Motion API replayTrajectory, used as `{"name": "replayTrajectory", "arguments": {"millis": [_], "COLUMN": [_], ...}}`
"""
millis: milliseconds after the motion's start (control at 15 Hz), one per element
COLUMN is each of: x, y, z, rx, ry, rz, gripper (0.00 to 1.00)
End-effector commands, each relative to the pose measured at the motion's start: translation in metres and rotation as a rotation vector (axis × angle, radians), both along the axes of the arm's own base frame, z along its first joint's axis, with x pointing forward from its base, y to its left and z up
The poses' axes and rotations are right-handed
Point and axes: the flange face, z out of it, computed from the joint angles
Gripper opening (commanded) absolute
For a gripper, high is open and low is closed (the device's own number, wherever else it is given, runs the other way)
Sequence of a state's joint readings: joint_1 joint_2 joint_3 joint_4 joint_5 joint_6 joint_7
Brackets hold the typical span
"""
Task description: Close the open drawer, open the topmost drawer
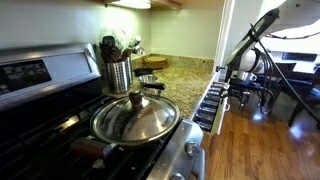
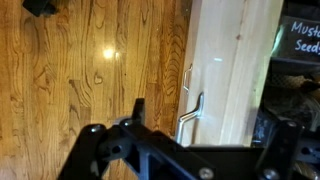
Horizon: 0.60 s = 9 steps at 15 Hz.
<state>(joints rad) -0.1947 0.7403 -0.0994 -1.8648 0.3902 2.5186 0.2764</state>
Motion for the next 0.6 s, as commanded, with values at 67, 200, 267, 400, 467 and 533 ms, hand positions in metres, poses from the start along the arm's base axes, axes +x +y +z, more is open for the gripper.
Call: {"name": "replayTrajectory", "arguments": {"millis": [67,200,267,400,467,533], "x": [-0.054,-0.071,-0.081,-0.1,-0.109,-0.119], "y": [-0.018,-0.025,-0.029,-0.037,-0.041,-0.045], "z": [-0.011,-0.016,-0.016,-0.018,-0.017,-0.017], "rx": [-0.045,-0.05,-0.054,-0.063,-0.071,-0.077], "ry": [0.06,0.061,0.06,0.054,0.051,0.045], "rz": [0.026,0.034,0.036,0.038,0.038,0.039], "gripper": [1.0,1.0,1.0,1.0,1.0,1.0]}}
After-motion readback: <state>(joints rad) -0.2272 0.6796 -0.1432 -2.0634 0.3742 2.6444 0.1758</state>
